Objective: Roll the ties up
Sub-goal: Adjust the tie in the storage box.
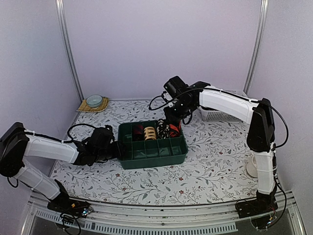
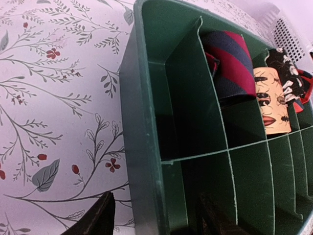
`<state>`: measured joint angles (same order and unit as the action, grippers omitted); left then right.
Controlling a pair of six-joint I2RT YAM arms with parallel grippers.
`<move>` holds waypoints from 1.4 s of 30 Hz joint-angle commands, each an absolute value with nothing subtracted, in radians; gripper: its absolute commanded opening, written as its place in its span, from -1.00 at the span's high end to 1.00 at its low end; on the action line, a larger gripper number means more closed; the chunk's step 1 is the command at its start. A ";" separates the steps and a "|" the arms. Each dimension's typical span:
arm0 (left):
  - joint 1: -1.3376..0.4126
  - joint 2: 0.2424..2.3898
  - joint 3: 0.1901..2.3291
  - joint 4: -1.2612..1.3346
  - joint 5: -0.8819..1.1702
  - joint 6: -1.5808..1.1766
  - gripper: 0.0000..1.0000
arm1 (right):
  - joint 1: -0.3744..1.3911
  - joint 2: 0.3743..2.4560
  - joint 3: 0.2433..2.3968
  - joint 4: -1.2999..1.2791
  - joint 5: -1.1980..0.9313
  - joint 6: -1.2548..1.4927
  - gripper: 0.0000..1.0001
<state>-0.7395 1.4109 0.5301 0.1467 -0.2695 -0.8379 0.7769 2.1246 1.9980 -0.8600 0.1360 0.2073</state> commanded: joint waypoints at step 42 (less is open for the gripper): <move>-0.744 1.459 0.549 0.178 -0.238 -0.821 -0.11 | 0.816 2.338 1.931 -0.818 0.342 0.120 0.45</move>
<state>-0.7395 1.4364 0.5377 0.1802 -0.2401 -0.8379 0.8116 2.2440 1.9160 -0.8429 0.3157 0.1268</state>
